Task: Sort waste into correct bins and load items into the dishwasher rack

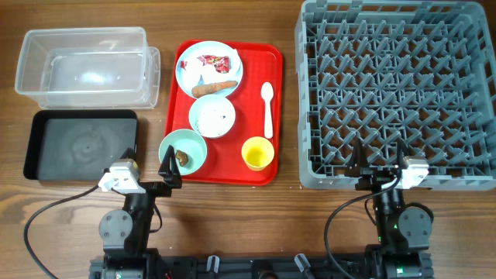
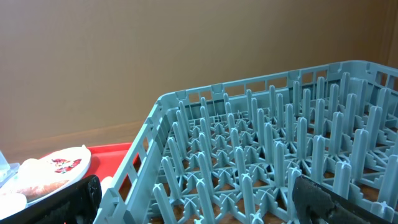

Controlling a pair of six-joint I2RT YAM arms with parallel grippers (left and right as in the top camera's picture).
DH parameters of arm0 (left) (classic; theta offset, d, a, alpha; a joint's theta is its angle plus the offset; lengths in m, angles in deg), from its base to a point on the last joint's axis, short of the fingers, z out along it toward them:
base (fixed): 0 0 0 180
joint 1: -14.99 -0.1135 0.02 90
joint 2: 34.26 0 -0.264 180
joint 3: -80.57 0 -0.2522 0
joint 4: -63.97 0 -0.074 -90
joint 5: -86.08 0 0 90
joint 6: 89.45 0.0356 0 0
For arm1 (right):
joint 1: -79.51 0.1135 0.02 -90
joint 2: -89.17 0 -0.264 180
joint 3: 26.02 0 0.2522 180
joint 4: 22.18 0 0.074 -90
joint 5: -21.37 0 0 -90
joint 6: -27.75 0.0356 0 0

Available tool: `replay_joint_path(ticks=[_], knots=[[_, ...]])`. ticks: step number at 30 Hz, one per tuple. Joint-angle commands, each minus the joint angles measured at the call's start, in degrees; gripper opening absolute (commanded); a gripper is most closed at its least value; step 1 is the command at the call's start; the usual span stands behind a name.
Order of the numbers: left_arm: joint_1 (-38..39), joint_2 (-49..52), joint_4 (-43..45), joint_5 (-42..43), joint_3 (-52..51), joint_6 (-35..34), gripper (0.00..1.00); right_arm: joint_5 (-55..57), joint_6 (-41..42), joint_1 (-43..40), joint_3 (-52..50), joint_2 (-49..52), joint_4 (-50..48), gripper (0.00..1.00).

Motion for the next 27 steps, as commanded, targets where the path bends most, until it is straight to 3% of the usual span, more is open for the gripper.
replay_joint_path(ticks=[1,22,27], knots=[[-0.26,-0.26,0.17,0.66,-0.57,1.16,1.00,-0.92,-0.52,0.07,-0.11,-0.15,-0.11,1.00],[-0.26,-0.26,0.17,0.66,-0.57,1.16,1.00,0.17,-0.66,0.07,-0.11,-0.15,-0.28,1.00],[-0.26,-0.26,0.35,0.68,-0.57,1.18,1.00,-0.94,3.91,0.07,-0.09,-0.15,-2.23,1.00]])
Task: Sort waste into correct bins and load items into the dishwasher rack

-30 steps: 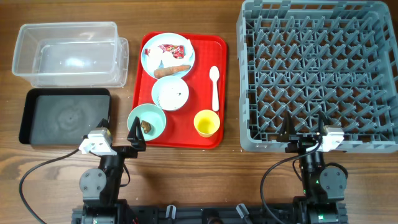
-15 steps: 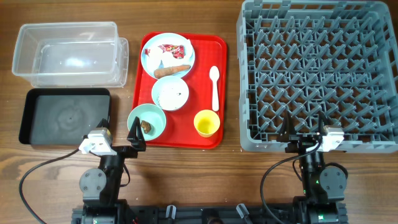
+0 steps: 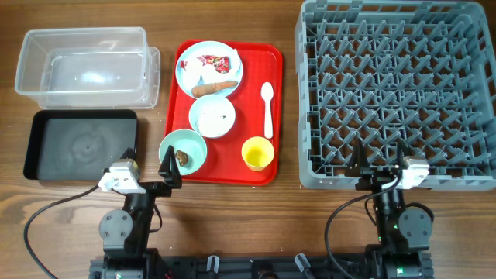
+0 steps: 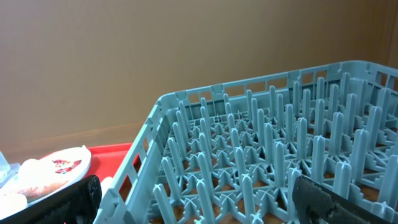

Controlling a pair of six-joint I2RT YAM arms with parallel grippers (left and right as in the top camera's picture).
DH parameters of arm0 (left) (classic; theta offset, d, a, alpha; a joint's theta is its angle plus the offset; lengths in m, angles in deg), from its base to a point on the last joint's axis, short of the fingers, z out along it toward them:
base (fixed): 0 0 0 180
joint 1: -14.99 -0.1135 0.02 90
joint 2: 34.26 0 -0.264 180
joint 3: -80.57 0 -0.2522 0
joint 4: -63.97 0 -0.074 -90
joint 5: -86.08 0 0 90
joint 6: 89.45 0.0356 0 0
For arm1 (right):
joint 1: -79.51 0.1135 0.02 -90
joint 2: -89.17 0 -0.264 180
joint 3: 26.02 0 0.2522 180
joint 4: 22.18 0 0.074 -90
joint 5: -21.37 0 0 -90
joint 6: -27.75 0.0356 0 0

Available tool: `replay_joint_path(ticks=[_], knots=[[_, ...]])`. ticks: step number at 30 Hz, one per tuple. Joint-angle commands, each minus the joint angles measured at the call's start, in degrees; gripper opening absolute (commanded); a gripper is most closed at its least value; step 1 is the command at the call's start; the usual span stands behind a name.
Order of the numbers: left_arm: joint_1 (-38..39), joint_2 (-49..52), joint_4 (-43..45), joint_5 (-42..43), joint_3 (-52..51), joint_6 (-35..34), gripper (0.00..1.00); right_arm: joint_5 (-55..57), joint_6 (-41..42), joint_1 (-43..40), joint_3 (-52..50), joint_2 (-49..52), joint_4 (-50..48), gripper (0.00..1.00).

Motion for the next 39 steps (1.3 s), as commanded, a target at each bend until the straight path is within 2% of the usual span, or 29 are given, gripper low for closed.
replay_joint_path(ticks=[1,5,11,13,19,25,28,33,35,37,39], knots=[[-0.26,-0.26,0.33,0.68,-0.59,1.18,1.00,-1.01,3.43,0.07,-0.09,-0.15,-2.71,1.00],[-0.26,-0.24,0.31,0.68,0.04,1.20,1.00,-4.70,1.62,0.07,0.07,-0.15,-6.71,1.00],[-0.26,4.11,-0.13,0.66,5.11,4.17,1.00,-6.03,-2.36,0.07,3.08,0.83,-7.34,1.00],[-0.26,10.32,-0.90,0.46,8.57,4.42,1.00,-7.34,-5.79,0.07,4.66,3.10,-7.34,1.00],[-0.26,27.96,-2.38,0.48,19.52,4.42,1.00,-7.41,-7.43,0.07,8.41,10.45,-7.26,1.00],[0.22,53.96,-17.84,0.48,45.18,4.87,1.00,-7.39,-10.16,0.07,23.30,28.57,1.68,1.00],[3.69,68.19,-29.00,0.28,61.18,10.64,1.00,-7.48,-10.08,0.09,34.45,39.45,10.93,1.00],[8.24,90.60,-44.30,-1.29,87.10,10.60,1.00,-7.65,-10.03,0.07,49.44,52.92,27.76,1.00],[9.29,99.84,-50.40,-1.25,96.89,10.60,1.00,-10.47,-10.08,0.07,52.78,56.92,31.01,1.00],[10.51,107.47,-53.46,-1.22,103.62,10.60,1.00,-13.03,-10.16,0.09,52.96,58.82,30.58,1.00],[12.15,112.93,-51.49,0.39,106.14,10.58,1.00,-12.94,-10.03,0.07,52.96,61.05,30.53,1.00]])
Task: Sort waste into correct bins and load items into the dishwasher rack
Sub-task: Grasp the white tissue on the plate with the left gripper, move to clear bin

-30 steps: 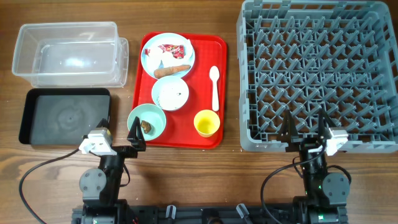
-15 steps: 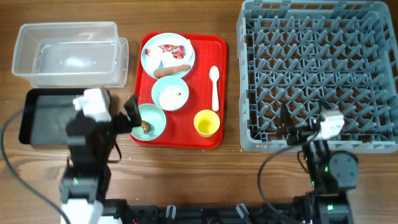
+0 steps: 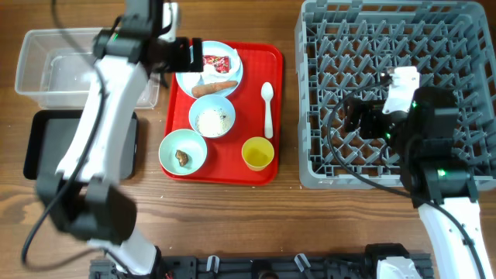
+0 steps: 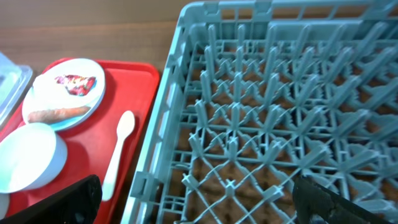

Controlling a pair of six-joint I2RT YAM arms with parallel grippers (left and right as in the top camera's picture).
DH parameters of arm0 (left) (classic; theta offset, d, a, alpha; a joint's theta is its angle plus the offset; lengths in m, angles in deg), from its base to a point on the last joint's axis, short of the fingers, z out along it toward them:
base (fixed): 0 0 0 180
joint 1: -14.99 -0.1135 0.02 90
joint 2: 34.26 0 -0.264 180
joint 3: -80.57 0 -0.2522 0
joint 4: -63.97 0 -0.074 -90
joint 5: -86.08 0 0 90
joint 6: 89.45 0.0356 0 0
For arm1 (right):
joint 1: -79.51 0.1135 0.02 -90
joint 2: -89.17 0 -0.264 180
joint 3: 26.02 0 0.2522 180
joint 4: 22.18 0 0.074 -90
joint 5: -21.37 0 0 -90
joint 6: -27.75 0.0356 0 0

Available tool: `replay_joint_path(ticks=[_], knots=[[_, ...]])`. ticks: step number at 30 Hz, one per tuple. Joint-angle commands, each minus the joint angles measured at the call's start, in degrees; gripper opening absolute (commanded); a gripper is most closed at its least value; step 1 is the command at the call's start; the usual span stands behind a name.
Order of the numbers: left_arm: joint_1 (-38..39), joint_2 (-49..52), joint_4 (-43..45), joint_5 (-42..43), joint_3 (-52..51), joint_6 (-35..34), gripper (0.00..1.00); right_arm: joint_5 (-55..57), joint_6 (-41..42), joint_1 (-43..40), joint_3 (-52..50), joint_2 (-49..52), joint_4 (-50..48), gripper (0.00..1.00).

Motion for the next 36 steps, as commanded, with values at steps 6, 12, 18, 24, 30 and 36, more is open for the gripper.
replay_joint_path(ticks=[6,12,18,24,30,36], knots=[[4.55,15.13,13.68,3.45,4.59,1.01,1.00,-3.78,11.39,0.07,1.14,8.37,1.51,1.00],[4.52,20.41,15.50,-3.17,4.57,1.03,1.00,-3.76,11.30,0.09,1.14,10.86,1.77,1.00],[4.50,27.02,15.85,-4.00,4.55,2.25,1.00,-3.78,11.30,0.09,1.14,10.95,2.21,1.00],[4.50,31.76,17.25,-4.00,4.55,2.23,0.97,-3.76,11.32,0.09,1.14,10.95,2.58,1.00],[4.50,32.09,17.07,-4.00,4.52,2.21,0.12,-3.76,11.32,0.07,1.14,10.95,2.58,1.00],[4.48,29.09,15.74,-4.02,4.76,1.18,0.04,-3.76,11.32,0.07,1.14,10.95,2.58,1.00]])
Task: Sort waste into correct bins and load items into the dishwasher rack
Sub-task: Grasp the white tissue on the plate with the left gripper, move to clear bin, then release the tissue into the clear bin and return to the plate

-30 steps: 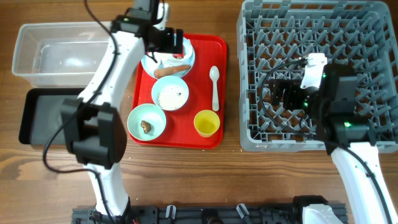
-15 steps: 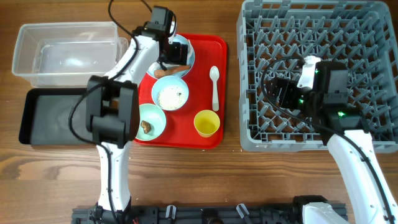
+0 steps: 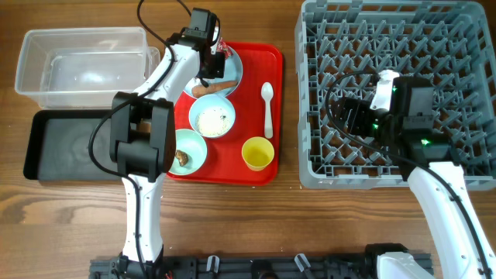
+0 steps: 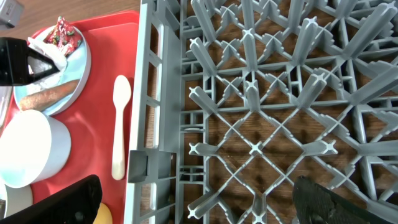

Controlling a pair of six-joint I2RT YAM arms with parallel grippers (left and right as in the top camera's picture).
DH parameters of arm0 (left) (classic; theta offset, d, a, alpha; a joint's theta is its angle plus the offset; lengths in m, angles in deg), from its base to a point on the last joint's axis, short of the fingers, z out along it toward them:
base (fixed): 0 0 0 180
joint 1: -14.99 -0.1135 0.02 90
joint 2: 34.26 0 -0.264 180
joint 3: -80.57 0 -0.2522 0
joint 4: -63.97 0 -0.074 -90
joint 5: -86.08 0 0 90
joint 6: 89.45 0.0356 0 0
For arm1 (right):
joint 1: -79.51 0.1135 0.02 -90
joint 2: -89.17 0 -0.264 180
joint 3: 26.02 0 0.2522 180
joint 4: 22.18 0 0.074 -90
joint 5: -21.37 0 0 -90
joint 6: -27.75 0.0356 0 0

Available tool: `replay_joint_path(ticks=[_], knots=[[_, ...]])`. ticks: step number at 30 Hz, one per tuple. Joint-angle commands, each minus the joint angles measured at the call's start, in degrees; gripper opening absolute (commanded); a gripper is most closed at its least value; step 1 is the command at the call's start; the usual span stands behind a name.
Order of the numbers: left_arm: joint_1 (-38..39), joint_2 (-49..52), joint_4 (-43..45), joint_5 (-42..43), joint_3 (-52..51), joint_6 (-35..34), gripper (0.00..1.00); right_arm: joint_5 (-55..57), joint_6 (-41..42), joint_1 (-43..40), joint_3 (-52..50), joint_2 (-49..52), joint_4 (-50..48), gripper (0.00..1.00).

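Observation:
On the red tray (image 3: 249,77), a pale blue plate (image 4: 74,71) holds a red wrapper (image 4: 62,31) and a sausage (image 3: 217,87). My left gripper (image 3: 211,56) is down at that plate's far edge by the wrapper; its jaws are not clear to see. Also on the tray are a white bowl (image 3: 212,118), a teal bowl with a brown scrap (image 3: 184,151), a yellow cup (image 3: 257,153) and a white spoon (image 4: 120,124). My right gripper (image 4: 199,208) hangs open and empty over the left side of the grey dishwasher rack (image 3: 457,93).
A clear plastic bin (image 3: 85,66) stands at the far left, with a black tray (image 3: 81,143) in front of it. The rack's upright prongs (image 4: 249,93) rise just under the right gripper. The rack's left wall (image 4: 146,93) lies close to the red tray.
My left gripper has moved right from the clear bin's edge to the plate with the wrapper. The right gripper has tilted further down over the rack's left side, still open.
Both arms stayed parked at the near table edge through the first two moments, with everything on the tray untouched. Then the left arm was stretched out to the clear bin and the right was over the rack. Now the left gripper is at the wrapper plate.

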Motion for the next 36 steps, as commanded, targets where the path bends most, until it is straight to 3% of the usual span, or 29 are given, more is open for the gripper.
replay_joint_path(ticks=[1,13,20,25,26,27,28,29,30,36], knots=[[-0.11,-1.55,-1.46,0.02,0.00,-1.73,0.04,-0.98,0.74,0.07,1.09,0.37,0.00,1.00],[-4.33,-27.71,-6.05,-0.61,0.00,-3.61,0.04,-0.98,0.74,0.07,1.09,0.37,-0.17,1.00],[-16.74,-29.11,-9.70,-0.61,-0.20,-4.87,0.04,-0.98,0.83,0.09,1.09,0.37,-0.72,1.00],[-25.22,-23.89,-9.25,-0.59,-0.46,-4.85,0.04,-0.98,0.83,0.07,1.09,0.37,-1.57,1.00],[-26.23,-21.90,-9.22,-0.57,-0.46,-4.85,0.12,-0.98,0.79,0.07,1.09,0.37,-1.60,1.00],[-26.91,-19.91,-9.18,-0.57,-0.46,-4.85,0.34,-0.96,0.74,0.07,1.09,0.37,-1.70,1.00],[-27.26,-18.56,-9.16,-0.59,-0.46,-4.85,0.50,-0.96,0.70,0.07,1.09,0.37,-1.75,1.00],[-27.74,-16.44,-9.22,-0.59,-0.46,-4.85,0.92,-0.96,0.70,0.07,1.09,0.37,-1.75,1.00],[-27.85,-15.54,-9.25,-0.59,-0.46,-4.83,1.00,-0.96,0.70,0.07,1.09,0.37,-1.75,1.00],[-27.23,-18.75,-8.68,-0.31,1.09,-4.63,1.00,-0.92,0.66,0.07,1.09,0.37,-1.77,1.00]])
